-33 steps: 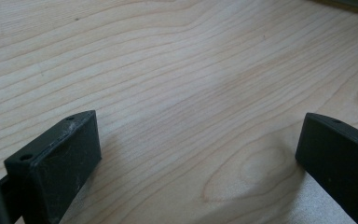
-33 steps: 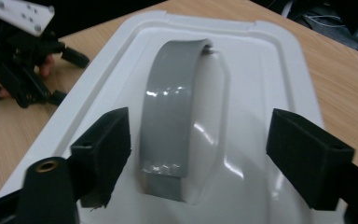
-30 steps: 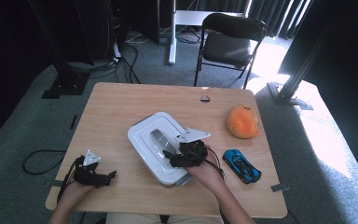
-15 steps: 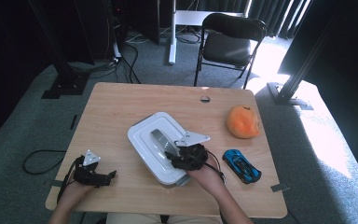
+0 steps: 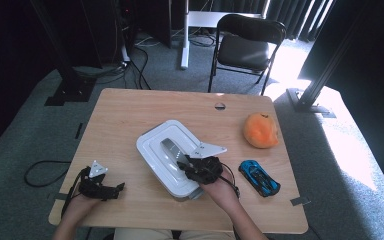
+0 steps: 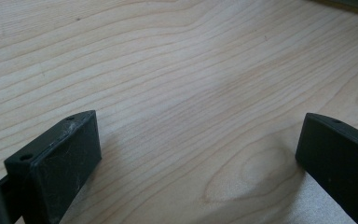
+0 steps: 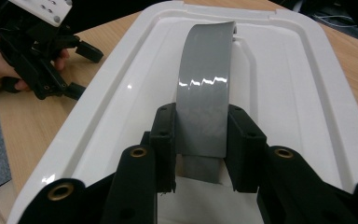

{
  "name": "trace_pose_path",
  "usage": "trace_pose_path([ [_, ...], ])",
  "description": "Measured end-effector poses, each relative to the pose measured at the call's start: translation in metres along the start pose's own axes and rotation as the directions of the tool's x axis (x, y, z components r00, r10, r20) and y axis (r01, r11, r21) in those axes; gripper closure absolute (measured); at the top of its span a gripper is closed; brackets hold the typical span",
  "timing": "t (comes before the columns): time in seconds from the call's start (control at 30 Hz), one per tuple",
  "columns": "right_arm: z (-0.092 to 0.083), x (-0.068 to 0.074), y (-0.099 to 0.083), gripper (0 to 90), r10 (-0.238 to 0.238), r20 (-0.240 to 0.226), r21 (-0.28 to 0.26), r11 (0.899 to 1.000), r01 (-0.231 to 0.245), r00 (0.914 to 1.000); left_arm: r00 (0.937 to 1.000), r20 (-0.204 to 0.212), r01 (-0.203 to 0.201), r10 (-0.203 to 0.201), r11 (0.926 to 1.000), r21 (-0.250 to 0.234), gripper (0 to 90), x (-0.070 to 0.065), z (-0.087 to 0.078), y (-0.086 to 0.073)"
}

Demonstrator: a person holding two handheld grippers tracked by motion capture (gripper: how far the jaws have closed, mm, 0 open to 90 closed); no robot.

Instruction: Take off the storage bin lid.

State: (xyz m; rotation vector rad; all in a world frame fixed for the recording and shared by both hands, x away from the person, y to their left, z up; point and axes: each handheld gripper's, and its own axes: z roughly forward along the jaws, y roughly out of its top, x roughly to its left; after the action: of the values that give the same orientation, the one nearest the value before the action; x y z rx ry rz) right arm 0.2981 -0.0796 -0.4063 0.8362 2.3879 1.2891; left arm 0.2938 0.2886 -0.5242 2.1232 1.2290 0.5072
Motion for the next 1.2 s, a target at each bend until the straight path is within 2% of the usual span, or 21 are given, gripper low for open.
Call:
trace_pose_path([
  [0.1,-0.002,0.0,0.0,67.5,0.013,-0.005,-0.016,1.0,-0.013,0.9999,1.0,0.0,0.0,0.0,1.0,0.0,0.5,0.0,0.0,0.0],
  [0.23,-0.006,0.001,0.004,67.5,-0.003,0.007,-0.022,1.0,0.003,1.0,1.0,-0.002,0.003,-0.003,1.0,0.0,0.5,0.0,0.0,0.0],
  [0.5,-0.013,-0.005,0.011,67.5,0.003,0.035,-0.052,0.999,-0.001,0.9994,1.0,-0.004,0.003,-0.003,1.0,-0.002,0.5,0.0,0.0,0.0],
  [0.8,-0.017,-0.023,0.02,67.5,0.022,0.095,-0.083,0.996,-0.014,0.9953,1.0,-0.001,0.008,-0.008,1.0,-0.005,0.5,0.0,0.0,0.0],
  [1.1,-0.02,-0.04,0.028,67.5,0.045,0.121,-0.095,0.995,-0.033,0.9917,1.0,-0.002,0.007,-0.007,1.0,-0.006,0.5,0.0,0.0,0.0],
  [1.2,-0.02,-0.051,0.029,67.5,0.066,0.133,-0.1,0.994,-0.053,0.989,1.0,-0.002,0.007,-0.007,1.0,-0.006,0.5,0.0,0.0,0.0],
])
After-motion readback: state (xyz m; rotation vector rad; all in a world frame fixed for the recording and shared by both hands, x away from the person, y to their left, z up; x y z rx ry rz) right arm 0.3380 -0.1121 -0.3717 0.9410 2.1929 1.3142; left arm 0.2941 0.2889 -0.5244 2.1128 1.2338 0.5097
